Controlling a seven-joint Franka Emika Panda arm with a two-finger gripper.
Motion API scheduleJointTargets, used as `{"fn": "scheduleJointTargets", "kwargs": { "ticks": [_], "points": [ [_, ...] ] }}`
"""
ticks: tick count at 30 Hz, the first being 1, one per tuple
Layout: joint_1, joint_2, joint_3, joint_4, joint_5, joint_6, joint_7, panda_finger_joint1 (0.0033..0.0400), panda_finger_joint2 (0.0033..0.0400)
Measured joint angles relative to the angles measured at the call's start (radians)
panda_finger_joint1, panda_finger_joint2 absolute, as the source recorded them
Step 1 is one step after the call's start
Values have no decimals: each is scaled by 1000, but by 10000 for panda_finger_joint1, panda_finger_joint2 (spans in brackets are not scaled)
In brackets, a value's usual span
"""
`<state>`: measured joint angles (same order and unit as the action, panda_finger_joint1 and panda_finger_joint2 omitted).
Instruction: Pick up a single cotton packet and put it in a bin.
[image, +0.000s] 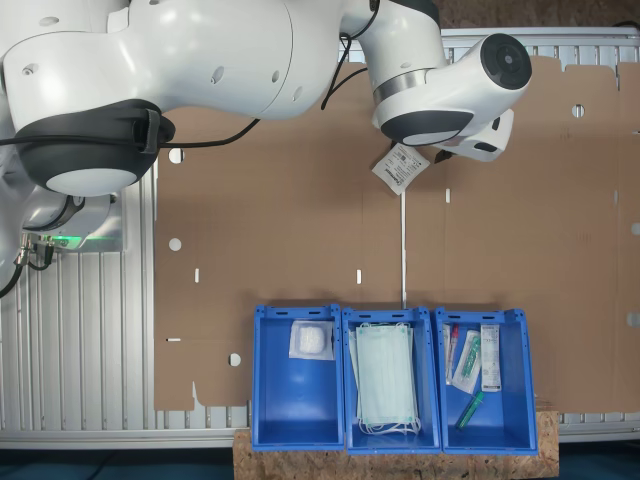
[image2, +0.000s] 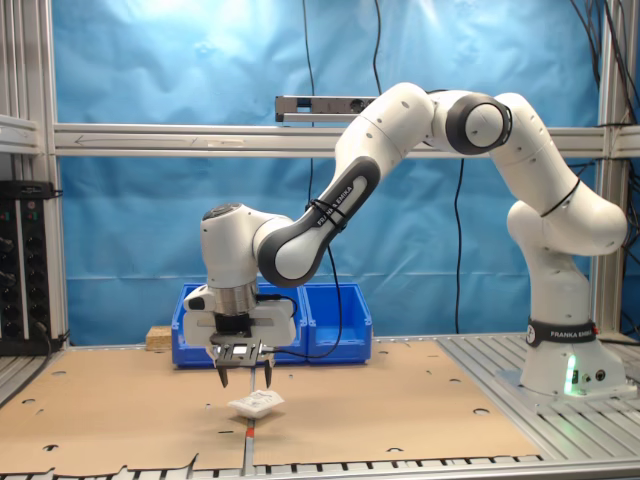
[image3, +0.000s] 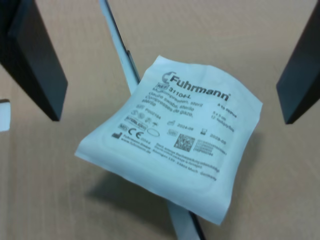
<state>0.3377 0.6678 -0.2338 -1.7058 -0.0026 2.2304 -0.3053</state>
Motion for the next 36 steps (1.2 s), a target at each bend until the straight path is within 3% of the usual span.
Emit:
{"fn": "scheduleJointTargets", "kwargs": {
  "ticks": [19,36],
  "points": [
    [-5,56,10,18,10,12,0,400,400],
    [-48,64,10,18,11,17,0,400,400]
  ]
}}
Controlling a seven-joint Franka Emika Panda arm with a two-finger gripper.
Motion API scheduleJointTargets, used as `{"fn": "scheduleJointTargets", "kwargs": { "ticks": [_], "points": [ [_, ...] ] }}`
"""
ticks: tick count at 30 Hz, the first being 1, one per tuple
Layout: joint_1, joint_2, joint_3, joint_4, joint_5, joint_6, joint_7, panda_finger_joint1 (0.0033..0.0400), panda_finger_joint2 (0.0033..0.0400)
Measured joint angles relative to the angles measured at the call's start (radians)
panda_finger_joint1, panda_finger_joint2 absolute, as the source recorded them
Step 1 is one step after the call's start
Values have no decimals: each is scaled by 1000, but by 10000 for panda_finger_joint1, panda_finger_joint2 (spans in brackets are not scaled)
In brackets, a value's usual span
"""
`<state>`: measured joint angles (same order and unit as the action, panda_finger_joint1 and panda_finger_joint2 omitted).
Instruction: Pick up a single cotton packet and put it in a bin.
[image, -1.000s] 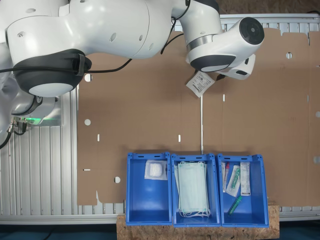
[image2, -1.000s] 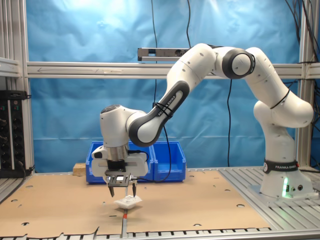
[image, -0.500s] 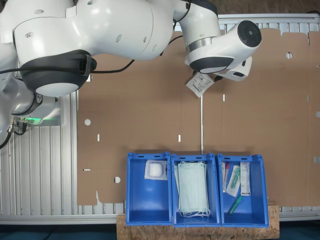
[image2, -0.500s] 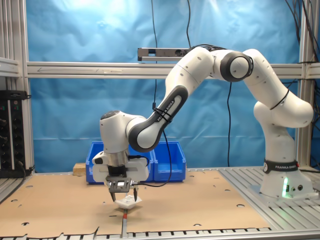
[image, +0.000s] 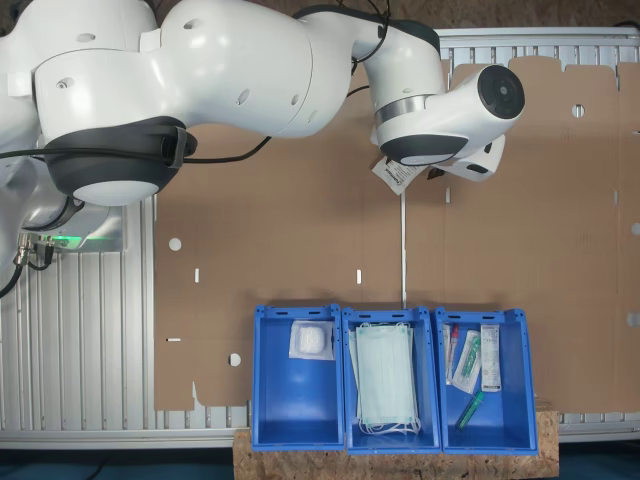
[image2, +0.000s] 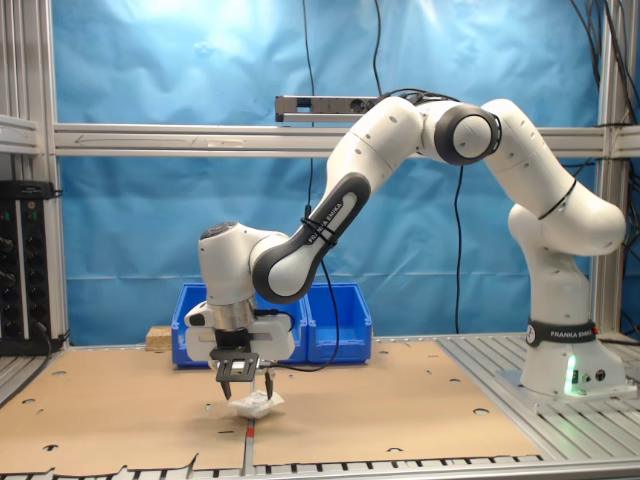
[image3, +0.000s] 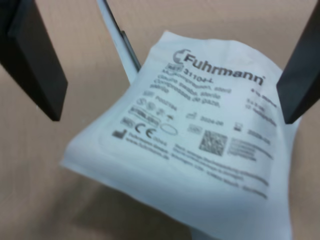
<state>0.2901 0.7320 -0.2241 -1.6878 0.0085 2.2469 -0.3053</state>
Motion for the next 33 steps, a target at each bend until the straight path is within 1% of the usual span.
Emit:
{"fn": "scheduleJointTargets", "kwargs": {
  "ticks": [13,23,33],
  "points": [
    [-41,10,0,0,0,3,0,400,400],
    [-40,21,4,0,0,3,0,400,400],
    [-38,21,35,0,0,2,0,400,400]
  ]
}}
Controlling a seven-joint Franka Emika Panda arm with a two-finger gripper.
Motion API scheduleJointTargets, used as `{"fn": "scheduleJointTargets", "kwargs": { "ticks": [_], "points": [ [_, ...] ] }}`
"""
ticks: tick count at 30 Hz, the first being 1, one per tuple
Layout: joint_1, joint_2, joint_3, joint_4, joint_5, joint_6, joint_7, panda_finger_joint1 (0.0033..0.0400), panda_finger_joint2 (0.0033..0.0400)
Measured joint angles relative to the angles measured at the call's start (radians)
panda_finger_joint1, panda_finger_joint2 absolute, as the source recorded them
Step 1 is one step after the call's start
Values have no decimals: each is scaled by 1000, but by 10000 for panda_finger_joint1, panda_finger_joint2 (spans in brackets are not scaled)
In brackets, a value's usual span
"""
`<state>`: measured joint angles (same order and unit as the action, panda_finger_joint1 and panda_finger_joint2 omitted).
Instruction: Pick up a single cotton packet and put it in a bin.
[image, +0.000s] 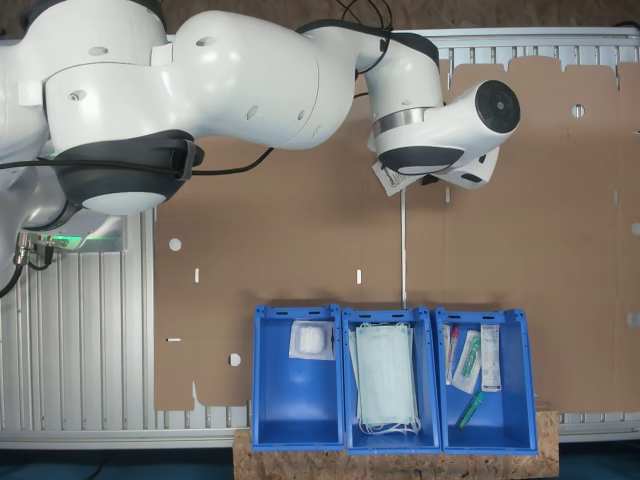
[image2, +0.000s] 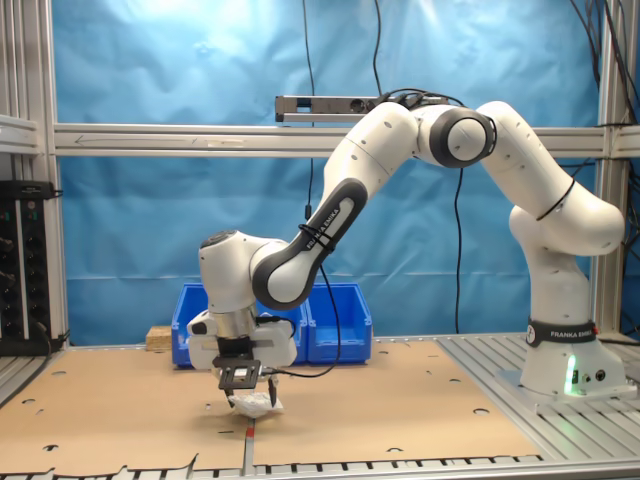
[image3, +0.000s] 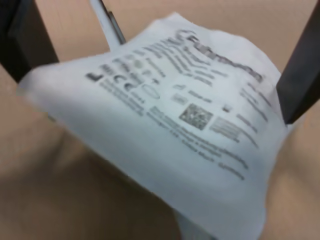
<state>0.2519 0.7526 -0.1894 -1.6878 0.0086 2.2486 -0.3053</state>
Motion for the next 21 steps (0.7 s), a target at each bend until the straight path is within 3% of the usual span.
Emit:
{"fn": "scheduleJointTargets", "kwargs": {
  "ticks": [21],
  "points": [
    [14,0,44,0,0,-1,0,400,400]
  ]
}}
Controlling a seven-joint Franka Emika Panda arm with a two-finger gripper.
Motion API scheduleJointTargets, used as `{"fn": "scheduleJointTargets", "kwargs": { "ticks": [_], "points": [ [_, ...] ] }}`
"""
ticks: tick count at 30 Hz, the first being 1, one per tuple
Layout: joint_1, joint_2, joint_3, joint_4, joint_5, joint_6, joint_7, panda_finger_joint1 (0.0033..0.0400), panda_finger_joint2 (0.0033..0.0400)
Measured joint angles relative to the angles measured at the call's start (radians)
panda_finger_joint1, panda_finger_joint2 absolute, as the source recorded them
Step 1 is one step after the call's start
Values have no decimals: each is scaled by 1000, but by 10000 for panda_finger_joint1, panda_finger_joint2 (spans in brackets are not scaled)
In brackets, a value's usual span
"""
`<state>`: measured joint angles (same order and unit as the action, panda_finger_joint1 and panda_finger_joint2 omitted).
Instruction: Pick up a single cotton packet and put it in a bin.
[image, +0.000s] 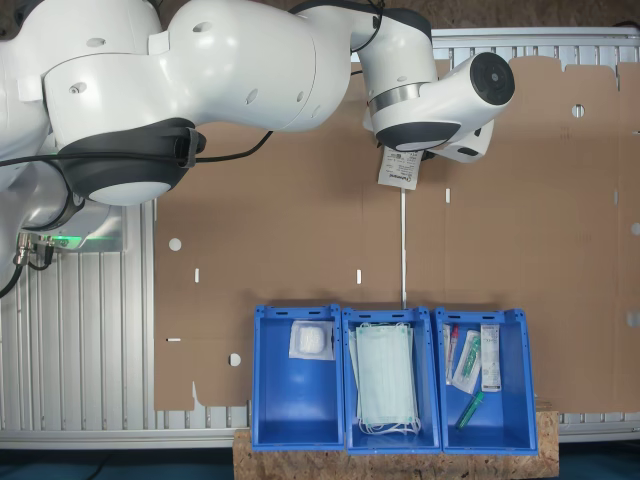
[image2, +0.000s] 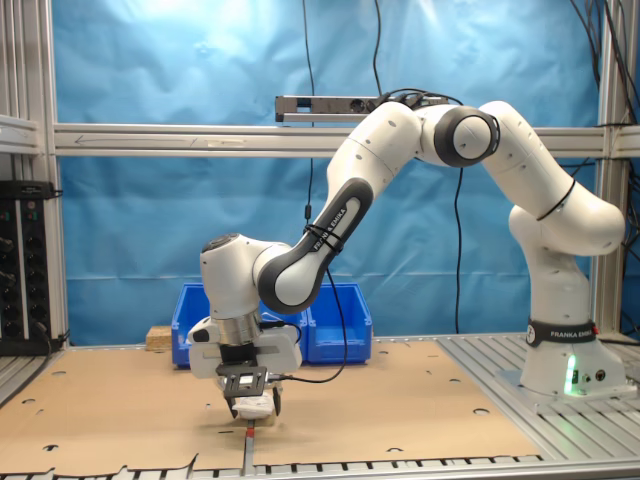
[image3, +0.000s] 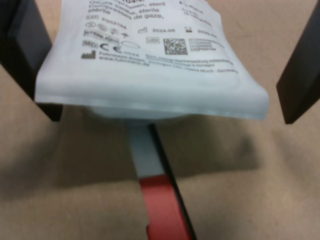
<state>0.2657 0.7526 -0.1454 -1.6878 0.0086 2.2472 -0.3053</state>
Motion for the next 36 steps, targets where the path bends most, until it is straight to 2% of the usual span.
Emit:
{"fn": "scheduleJointTargets", "kwargs": {
  "ticks": [36],
  "points": [
    [0,0,-17,0,0,0,0,400,400]
  ]
}}
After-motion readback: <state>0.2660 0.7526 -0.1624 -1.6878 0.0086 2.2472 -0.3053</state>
